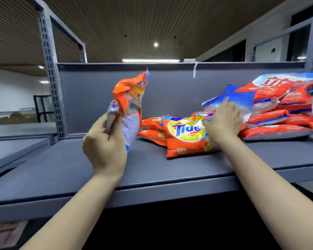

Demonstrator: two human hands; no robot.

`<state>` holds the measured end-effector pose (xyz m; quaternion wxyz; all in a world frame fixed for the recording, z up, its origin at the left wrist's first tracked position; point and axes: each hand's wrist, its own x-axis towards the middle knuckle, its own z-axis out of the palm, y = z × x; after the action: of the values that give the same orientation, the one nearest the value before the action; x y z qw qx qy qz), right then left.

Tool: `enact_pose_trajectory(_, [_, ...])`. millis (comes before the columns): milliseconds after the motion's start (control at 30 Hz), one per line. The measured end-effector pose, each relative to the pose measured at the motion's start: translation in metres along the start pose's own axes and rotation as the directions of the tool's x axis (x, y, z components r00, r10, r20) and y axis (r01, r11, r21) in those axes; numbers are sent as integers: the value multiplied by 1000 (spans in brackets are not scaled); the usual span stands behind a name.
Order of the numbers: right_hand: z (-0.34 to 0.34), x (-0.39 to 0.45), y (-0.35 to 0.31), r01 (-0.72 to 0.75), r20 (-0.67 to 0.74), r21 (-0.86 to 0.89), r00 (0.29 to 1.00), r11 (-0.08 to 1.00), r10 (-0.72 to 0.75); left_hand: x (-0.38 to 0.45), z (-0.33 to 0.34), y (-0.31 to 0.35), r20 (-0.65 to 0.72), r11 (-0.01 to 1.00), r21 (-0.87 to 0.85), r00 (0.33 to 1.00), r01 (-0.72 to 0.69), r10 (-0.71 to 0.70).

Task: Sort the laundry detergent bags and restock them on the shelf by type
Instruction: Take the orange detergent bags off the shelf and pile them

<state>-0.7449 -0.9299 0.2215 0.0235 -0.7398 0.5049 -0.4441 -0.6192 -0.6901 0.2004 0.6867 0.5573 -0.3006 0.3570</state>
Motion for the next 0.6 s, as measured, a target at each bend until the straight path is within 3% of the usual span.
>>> enact_pose_trajectory(67, [-9,-11,-7,166,187,4,969,986,-164,13,30,2,-7,993,91,997,-72,73])
enact_pose_trajectory(133, [-10,-23,-5,269,389,14,886,963,-253,27,64,5,-24,971,169,985,-167,173])
enact_pose_trajectory(233, [-12,-30,3,332,446,73,833,941,-328,48,122,2,86,898,232,927,-374,365])
enact_pose_trajectory(300, [-13,-32,8,371,458,91,808,924,-369,54,156,-4,261,760,350,836,-548,483])
enact_pose_trajectory(333, [-12,-32,10,374,462,96,804,922,-374,52,171,-11,406,661,425,783,-618,471])
enact_pose_trajectory(367, [-11,-32,12,370,463,99,804,924,-372,46,184,-16,578,606,456,735,-652,356])
enact_pose_trajectory(400, [-9,-32,12,374,462,100,803,922,-376,37,195,-24,698,618,450,685,-645,207])
enact_pose_trajectory(433, [-7,-32,12,382,459,97,802,919,-382,29,203,-30,785,699,418,618,-580,43])
enact_pose_trajectory(500, [-4,-31,12,378,463,95,802,921,-377,21,211,-35,871,849,357,467,-390,-152])
enact_pose_trajectory(600, [-1,-31,13,370,472,102,799,924,-372,18,206,-24,887,860,352,426,-369,-180])
